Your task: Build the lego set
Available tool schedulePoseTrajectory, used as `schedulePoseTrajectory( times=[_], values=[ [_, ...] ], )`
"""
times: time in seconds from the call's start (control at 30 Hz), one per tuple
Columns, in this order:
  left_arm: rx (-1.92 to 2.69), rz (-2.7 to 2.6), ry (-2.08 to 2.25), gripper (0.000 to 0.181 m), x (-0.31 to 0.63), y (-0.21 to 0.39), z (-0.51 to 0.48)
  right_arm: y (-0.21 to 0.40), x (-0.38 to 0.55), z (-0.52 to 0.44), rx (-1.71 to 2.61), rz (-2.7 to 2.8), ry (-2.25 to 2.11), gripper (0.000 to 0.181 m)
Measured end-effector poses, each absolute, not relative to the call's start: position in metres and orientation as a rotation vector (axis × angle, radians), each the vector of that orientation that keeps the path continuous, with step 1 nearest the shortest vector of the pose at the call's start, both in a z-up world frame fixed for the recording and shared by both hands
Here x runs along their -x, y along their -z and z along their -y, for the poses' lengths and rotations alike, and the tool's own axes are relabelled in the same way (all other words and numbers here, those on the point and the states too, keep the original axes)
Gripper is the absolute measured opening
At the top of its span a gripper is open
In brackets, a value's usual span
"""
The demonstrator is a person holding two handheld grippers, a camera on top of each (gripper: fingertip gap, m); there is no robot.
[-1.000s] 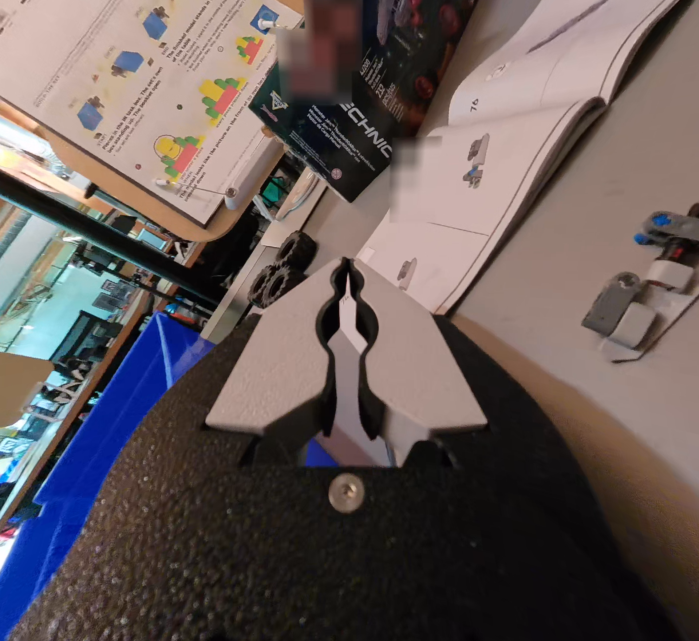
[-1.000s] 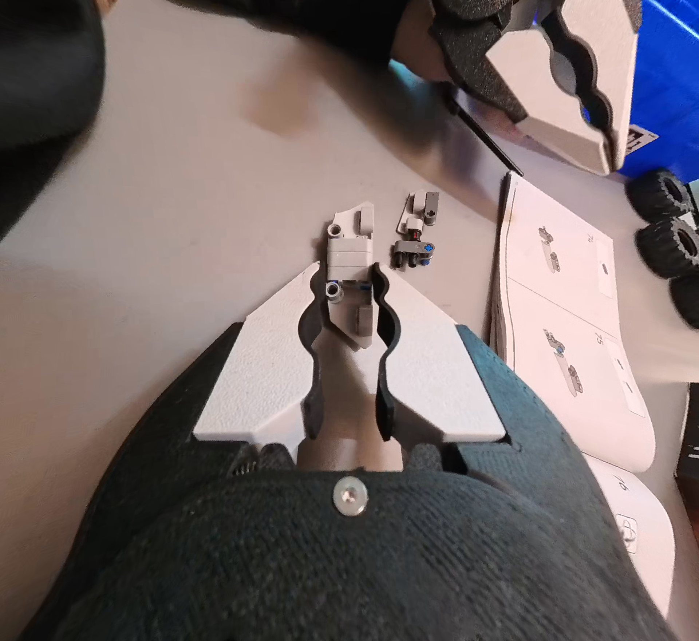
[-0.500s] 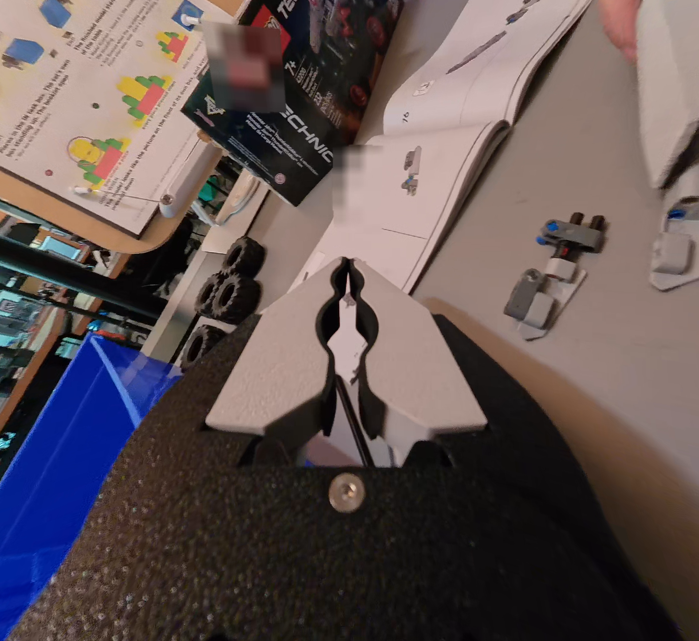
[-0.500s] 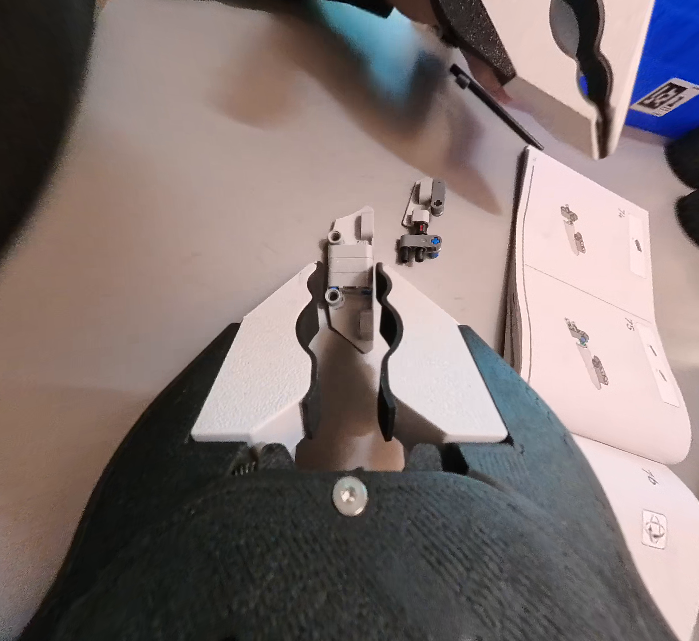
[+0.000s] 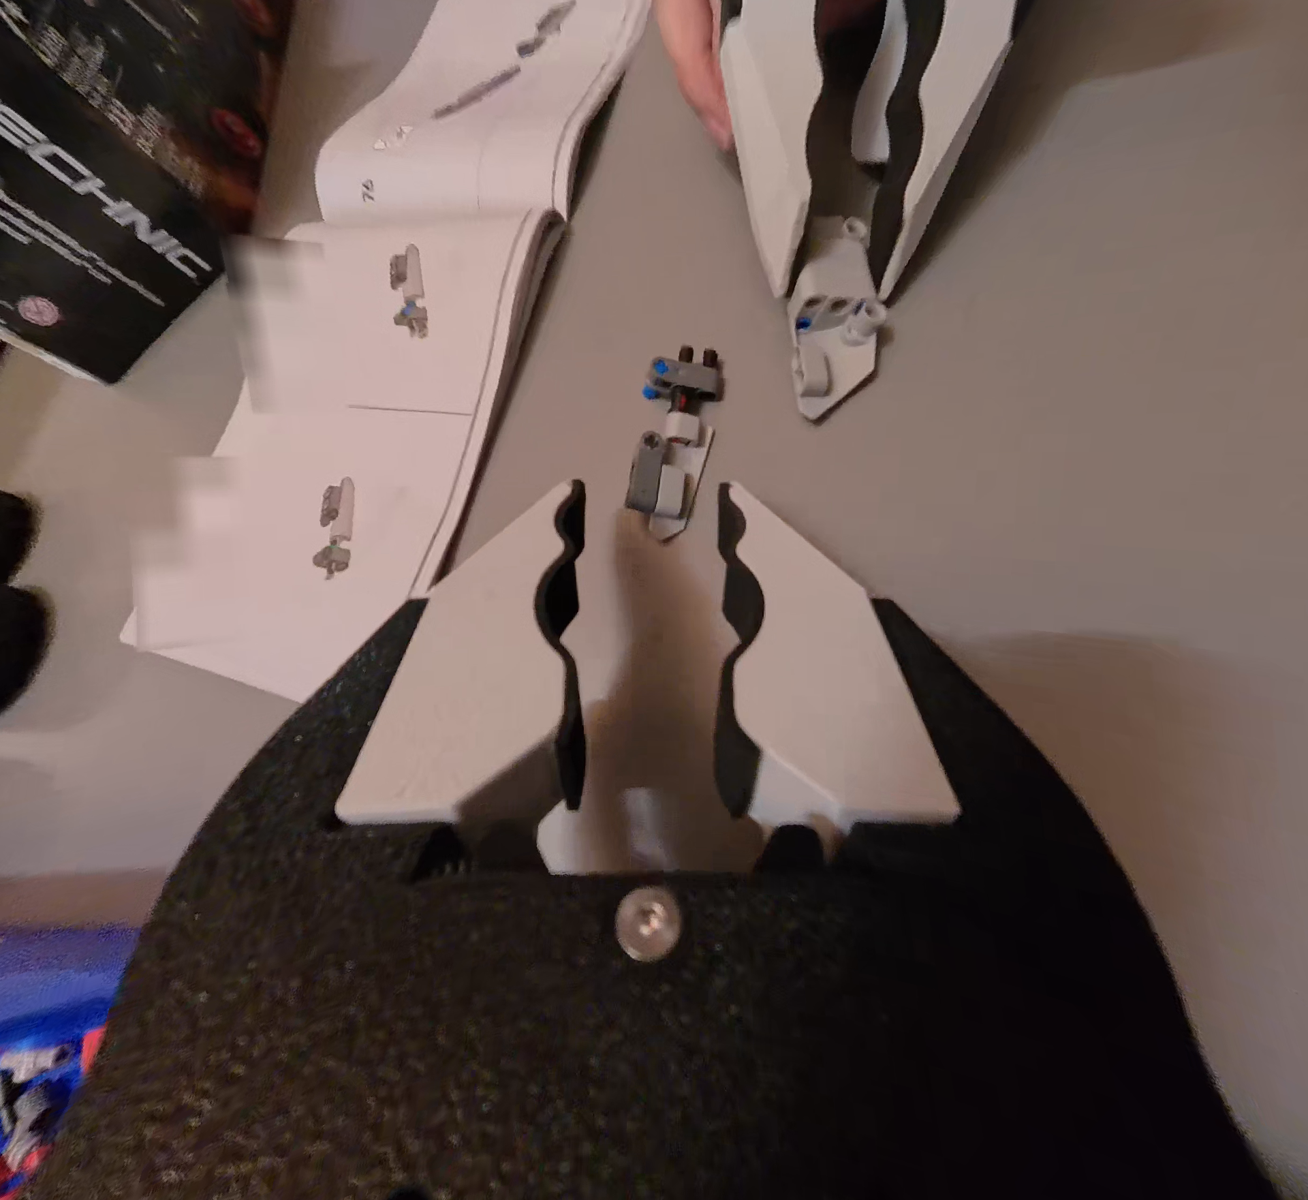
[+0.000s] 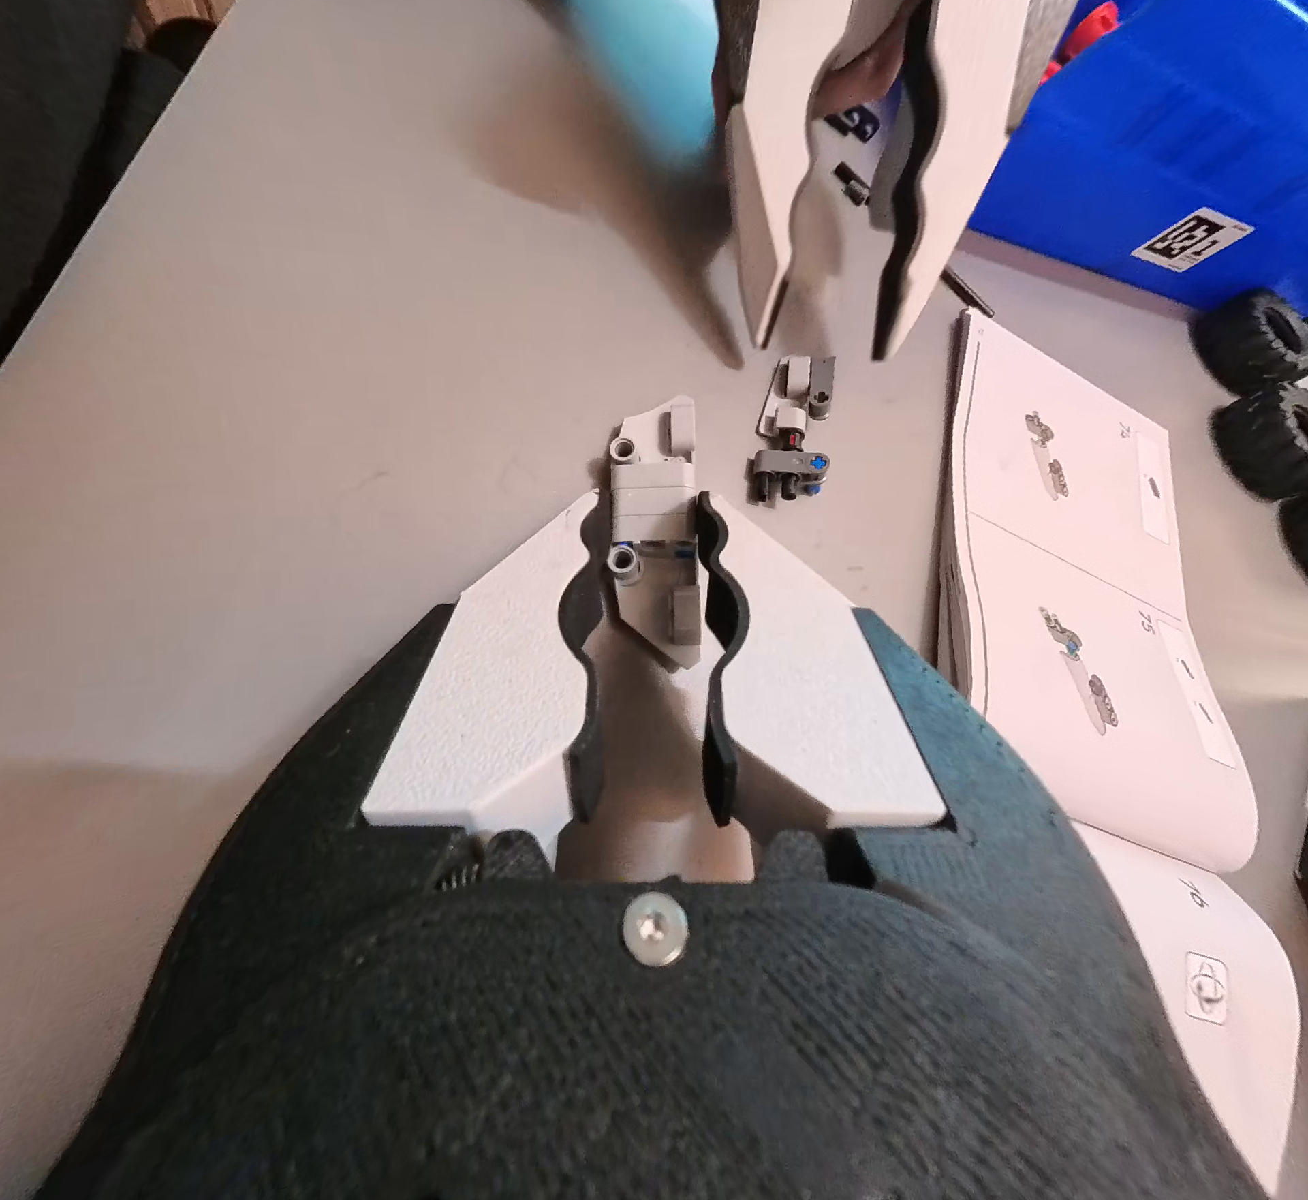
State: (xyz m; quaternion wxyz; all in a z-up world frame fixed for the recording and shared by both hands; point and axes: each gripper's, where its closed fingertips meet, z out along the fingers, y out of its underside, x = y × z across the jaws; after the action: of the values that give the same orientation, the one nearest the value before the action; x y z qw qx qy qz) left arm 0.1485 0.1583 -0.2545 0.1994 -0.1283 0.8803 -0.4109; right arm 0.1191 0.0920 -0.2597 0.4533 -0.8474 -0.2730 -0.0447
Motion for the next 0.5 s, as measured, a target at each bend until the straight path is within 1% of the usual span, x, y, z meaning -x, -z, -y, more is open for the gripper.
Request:
schedulePoseTrajectory(
  times=[0.13,0.23,0.27,0.5],
  values=[
    [0.339,-2.488,1.051,0.031,-0.1509,0.2636,-0.1534,0.259,-0.1189,-0.0919,2.08,0.682,0.132,0.022],
    [0.319,-2.494,1.045,0.02,-0.1504,0.2651,-0.1519,0.2592,-0.1189,-0.092,2.083,0.681,0.127,0.022],
    [0.317,-2.499,1.048,0.018,-0.1499,0.2655,-0.1516,0.2594,-0.1189,-0.092,2.084,0.68,0.125,0.022],
    [0.32,-2.506,1.056,0.017,-0.1496,0.2659,-0.1514,0.2599,-0.1191,-0.0921,2.093,0.675,0.108,0.023]
  ],
)
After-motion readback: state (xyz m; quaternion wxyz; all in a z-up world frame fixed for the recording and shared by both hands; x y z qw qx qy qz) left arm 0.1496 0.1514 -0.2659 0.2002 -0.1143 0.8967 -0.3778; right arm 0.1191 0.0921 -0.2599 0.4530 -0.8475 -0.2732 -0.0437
